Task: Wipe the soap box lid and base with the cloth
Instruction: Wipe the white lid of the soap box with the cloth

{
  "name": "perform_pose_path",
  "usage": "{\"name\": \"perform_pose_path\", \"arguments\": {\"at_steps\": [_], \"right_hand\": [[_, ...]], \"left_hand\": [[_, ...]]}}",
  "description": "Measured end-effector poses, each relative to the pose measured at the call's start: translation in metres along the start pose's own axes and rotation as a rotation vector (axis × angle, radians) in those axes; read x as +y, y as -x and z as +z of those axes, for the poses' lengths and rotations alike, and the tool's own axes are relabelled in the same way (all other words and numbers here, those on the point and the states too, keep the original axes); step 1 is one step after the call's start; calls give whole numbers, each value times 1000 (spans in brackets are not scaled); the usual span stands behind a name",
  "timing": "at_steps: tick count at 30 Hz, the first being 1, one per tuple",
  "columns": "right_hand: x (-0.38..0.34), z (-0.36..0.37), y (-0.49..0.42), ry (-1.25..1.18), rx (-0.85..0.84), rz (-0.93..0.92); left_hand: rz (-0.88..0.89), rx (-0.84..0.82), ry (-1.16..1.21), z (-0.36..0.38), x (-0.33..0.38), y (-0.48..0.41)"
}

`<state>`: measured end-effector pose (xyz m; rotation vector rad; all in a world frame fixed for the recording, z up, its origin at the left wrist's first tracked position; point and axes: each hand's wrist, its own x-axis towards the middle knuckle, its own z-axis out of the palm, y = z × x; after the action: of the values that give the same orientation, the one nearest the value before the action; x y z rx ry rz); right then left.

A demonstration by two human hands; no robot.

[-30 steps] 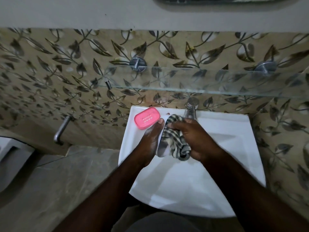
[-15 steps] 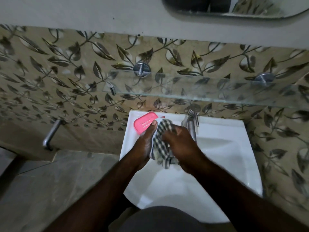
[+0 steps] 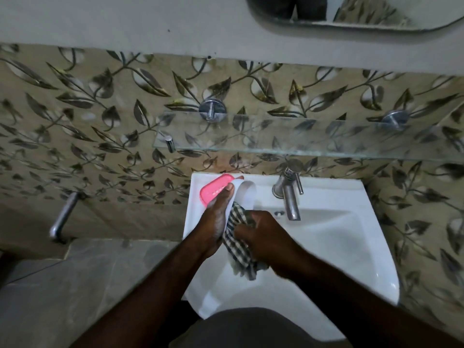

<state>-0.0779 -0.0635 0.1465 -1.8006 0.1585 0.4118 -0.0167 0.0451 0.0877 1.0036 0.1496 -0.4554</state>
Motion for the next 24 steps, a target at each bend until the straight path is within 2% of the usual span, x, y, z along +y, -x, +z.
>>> {"name": "perform_pose_path", "arguments": {"at_steps": [5, 7, 10, 12, 16, 18, 21, 24], "right_hand": [[-33, -20, -39, -438, 258, -56], [-23, -8, -35, -342, 241, -45], [-4, 2, -17, -73, 50, -16], [-9, -6, -23, -115, 37, -19], [-22, -22, -43, -481, 216, -61], [-14, -13, -35, -365, 216, -72], [5, -6, -18, -78, 93, 6], [-1, -22, -21, -152, 79, 44]], "left_hand": [[34, -72, -62, 15, 11, -4], [47, -43, -59, 12, 16, -7], [58, -16, -61, 3, 17, -13], [70, -37, -69, 4, 15, -14], [-38, -88, -45, 15, 9, -13], [0, -93, -45, 16, 12, -14], [85, -44, -119, 13, 15, -19], [19, -49, -120, 21, 5, -17]]}}
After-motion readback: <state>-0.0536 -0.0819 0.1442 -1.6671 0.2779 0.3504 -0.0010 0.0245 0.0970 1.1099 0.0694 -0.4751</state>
